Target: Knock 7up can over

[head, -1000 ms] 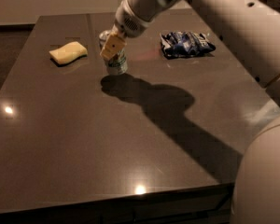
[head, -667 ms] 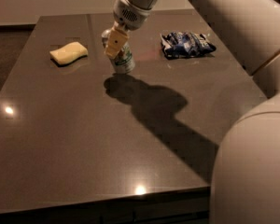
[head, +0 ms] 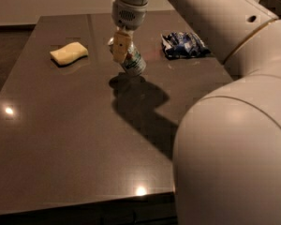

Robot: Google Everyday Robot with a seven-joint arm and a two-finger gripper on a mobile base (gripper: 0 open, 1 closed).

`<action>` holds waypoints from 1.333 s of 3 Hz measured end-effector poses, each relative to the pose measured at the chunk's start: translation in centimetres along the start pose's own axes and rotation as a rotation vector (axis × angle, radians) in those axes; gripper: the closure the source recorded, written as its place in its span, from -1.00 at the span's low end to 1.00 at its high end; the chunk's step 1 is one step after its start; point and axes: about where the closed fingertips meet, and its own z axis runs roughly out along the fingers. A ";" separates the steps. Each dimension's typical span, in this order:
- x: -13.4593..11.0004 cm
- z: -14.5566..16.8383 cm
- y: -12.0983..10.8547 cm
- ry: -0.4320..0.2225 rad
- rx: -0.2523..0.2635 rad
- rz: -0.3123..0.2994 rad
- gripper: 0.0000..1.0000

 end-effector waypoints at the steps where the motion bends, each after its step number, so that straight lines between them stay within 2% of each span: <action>1: 0.5 1.0 -0.4 0.065 -0.001 -0.005 0.68; 2: 1.0 1.9 -0.7 0.130 0.003 -0.008 0.05; 3: 1.4 2.4 -0.6 0.158 -0.001 -0.012 -0.40; 4: 1.3 3.4 -0.7 0.167 0.008 -0.024 -1.00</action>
Offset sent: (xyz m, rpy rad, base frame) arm 0.0006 -0.0183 -0.0219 -0.2067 0.0498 -0.0193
